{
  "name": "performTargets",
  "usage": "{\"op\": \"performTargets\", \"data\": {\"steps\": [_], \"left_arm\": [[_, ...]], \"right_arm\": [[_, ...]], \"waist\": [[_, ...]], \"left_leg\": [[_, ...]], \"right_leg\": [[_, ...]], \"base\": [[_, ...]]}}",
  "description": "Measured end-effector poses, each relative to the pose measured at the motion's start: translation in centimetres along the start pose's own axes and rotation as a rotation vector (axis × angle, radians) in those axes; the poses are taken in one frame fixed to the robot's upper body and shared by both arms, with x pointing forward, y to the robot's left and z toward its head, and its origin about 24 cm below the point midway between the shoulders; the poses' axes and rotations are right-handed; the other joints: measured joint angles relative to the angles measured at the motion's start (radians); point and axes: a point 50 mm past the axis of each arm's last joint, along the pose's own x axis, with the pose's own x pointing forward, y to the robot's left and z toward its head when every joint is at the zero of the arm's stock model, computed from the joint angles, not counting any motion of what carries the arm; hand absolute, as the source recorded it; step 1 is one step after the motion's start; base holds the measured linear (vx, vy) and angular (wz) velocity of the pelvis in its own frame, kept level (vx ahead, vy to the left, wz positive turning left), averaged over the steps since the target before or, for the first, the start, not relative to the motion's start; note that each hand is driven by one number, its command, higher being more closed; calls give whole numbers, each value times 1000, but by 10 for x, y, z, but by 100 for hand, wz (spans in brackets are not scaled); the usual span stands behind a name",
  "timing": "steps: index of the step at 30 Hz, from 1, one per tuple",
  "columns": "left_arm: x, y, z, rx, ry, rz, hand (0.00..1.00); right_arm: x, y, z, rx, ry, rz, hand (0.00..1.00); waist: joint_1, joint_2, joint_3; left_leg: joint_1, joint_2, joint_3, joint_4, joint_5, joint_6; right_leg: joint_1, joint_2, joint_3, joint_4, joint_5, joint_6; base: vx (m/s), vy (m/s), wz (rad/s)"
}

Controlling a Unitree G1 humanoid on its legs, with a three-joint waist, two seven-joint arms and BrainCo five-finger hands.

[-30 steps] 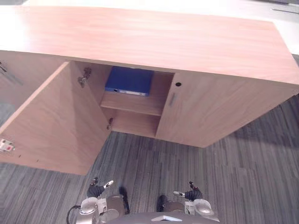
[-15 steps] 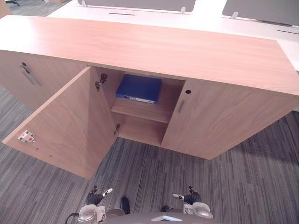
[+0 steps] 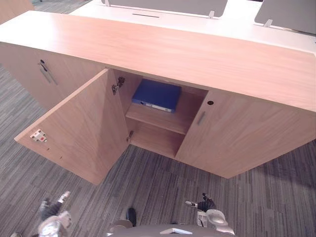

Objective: Walk over to the cabinet, pick up the folder, carry it to the office cabinet, place the folder inside the office cabinet, then close the office cabinet door

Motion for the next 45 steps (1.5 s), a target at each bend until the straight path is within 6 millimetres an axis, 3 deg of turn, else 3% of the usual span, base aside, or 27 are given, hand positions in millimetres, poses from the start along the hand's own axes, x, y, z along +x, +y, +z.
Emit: {"op": "performTargets", "data": {"steps": [1,3,5,7,10,15,21,36,40,45], "left_arm": [[8,15,23,7,-67,36,0],[16,29,49,14,-136,72,0],[23,52,93,32,-248,128,0],[25,63,126,60,-335,152,0],[24,71,170,83,-449,172,0],[22,54,203,151,-543,110,0],[14,18,211,218,-621,-19,0],[10,-9,178,198,-585,-133,0],[6,-19,164,213,-566,-191,0],[-2,-49,120,199,-469,-293,0]], "right_arm": [[0,-1,1,-9,-4,-1,0],[0,-3,0,-21,-4,-2,0],[-1,-5,-3,-37,3,0,0],[-2,-4,-6,-47,9,6,0],[-4,-5,-12,-50,23,5,0],[-5,-6,-14,-50,25,7,0],[-8,-7,-23,-51,47,5,0],[-13,-9,-34,-49,80,2,0],[-12,-9,-34,-47,79,4,0],[-12,-7,-33,-45,76,7,0]], "waist": [[5,0,0],[7,-1,1],[11,-5,2],[20,-11,3],[31,-14,1],[32,-18,-2],[29,-26,-7],[24,-38,-15],[26,-45,-24],[23,-49,-29]], "left_leg": [[0,1,-1,0,-4,-1],[0,1,-4,0,-7,-2],[4,1,-8,0,-15,-7],[7,1,-8,0,-17,-5],[13,-1,-4,0,-23,-7],[19,-3,7,1,-30,-8],[20,-3,20,1,-30,-8],[34,-3,40,0,-27,-4],[33,-7,39,0,-27,-4],[33,-11,43,1,-27,-5]], "right_leg": [[1,2,2,-2,0,-2],[2,3,10,-2,-2,-4],[7,6,51,-6,-4,-7],[12,7,77,-11,-4,-8],[14,7,104,-13,-4,-8],[16,4,138,-13,-4,-8],[9,5,164,-13,-4,-8],[9,4,192,-18,-4,-8],[13,1,191,-27,-3,-8],[14,-1,193,-29,-3,-8]], "base": [[0,0,0],[14,0,2],[40,8,7],[39,6,2],[43,6,-4],[39,12,-4],[2,-8,-7],[-48,-12,-5],[0,0,0],[0,0,0]]}}
